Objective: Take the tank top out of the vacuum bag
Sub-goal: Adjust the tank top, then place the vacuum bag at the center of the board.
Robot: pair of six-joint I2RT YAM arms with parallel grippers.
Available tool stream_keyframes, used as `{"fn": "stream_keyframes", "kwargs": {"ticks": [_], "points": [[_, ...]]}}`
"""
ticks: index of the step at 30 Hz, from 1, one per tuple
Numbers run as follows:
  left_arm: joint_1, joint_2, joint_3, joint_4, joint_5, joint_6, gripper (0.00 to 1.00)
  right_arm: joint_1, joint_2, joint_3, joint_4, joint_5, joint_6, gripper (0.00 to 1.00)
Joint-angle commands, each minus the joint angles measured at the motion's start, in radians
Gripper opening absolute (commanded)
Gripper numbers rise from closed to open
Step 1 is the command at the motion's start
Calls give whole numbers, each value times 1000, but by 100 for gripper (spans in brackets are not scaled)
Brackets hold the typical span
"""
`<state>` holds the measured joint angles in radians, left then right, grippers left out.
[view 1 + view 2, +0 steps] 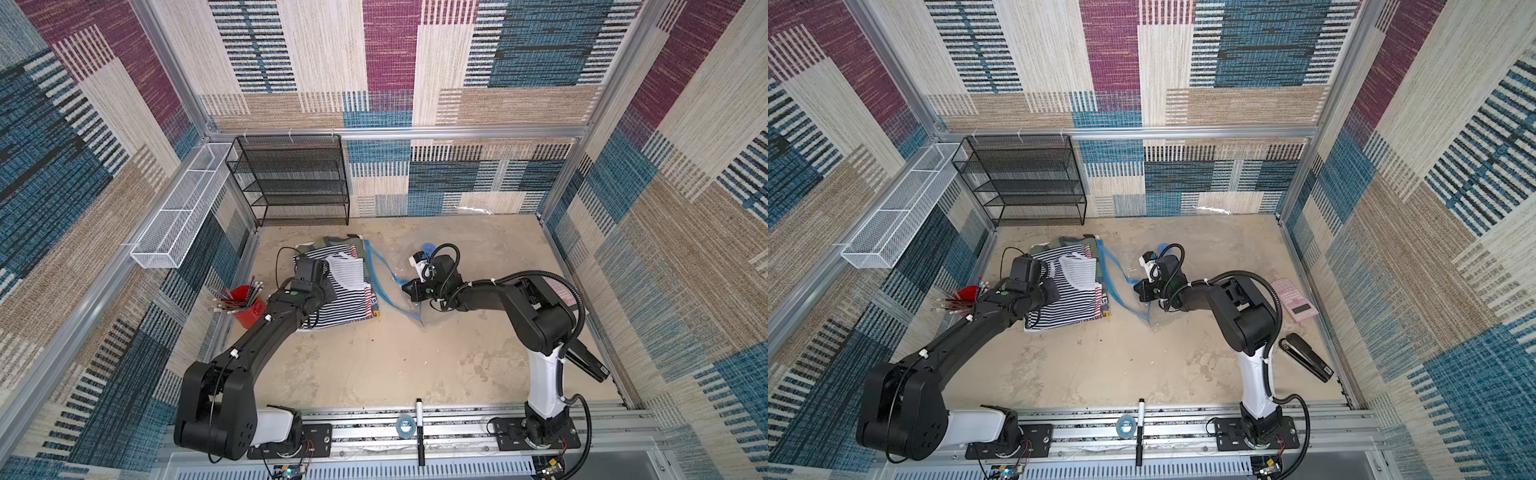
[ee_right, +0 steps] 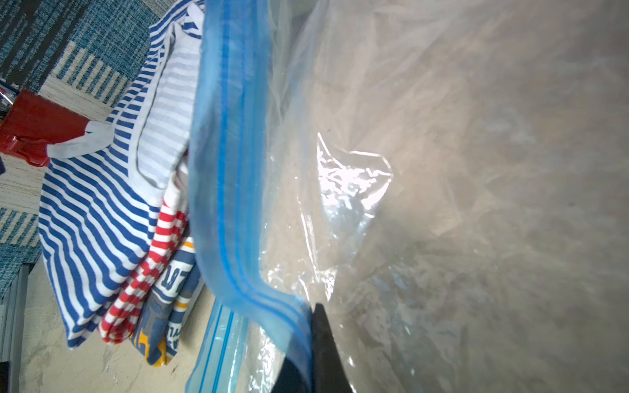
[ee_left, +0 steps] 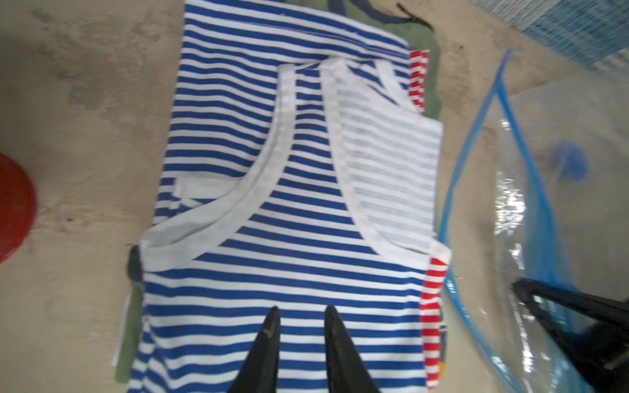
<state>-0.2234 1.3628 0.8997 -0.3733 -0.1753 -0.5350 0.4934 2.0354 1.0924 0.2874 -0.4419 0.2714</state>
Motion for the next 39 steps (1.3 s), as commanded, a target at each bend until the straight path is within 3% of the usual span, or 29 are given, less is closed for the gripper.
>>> {"fn": "stream_keyframes", "kwargs": {"ticks": [1, 9, 15, 20, 23, 26, 31, 36, 37, 39], "points": [[7, 28, 12, -85, -128, 2, 23, 0, -4, 3, 12, -9, 4, 2], [96, 157, 42, -27, -157, 8, 25, 0, -8, 1, 10, -2, 1, 2], [136, 265, 81, -8, -57, 32, 25, 1, -8, 4, 4, 3, -5, 2], [139, 266, 110, -5, -29, 72, 26, 2, -14, -2, 31, -25, -5, 1], [137, 193, 123, 7, 3, 89, 27, 2, -60, -38, 89, -36, 2, 1], [134, 87, 128, 20, 82, 91, 28, 2, -92, -33, 74, 43, 10, 2], [62, -117, 95, 58, 302, 144, 37, 0, -35, 160, -96, 107, -19, 2], [1, -345, -40, 55, 349, 135, 44, -1, 62, 337, -177, 125, -27, 6], [-1, -388, -72, 49, 362, 132, 46, -1, 72, 347, -175, 121, -30, 9], [-1, -473, -123, 18, 385, 139, 51, -1, 67, 348, -163, 130, -31, 43]]}}
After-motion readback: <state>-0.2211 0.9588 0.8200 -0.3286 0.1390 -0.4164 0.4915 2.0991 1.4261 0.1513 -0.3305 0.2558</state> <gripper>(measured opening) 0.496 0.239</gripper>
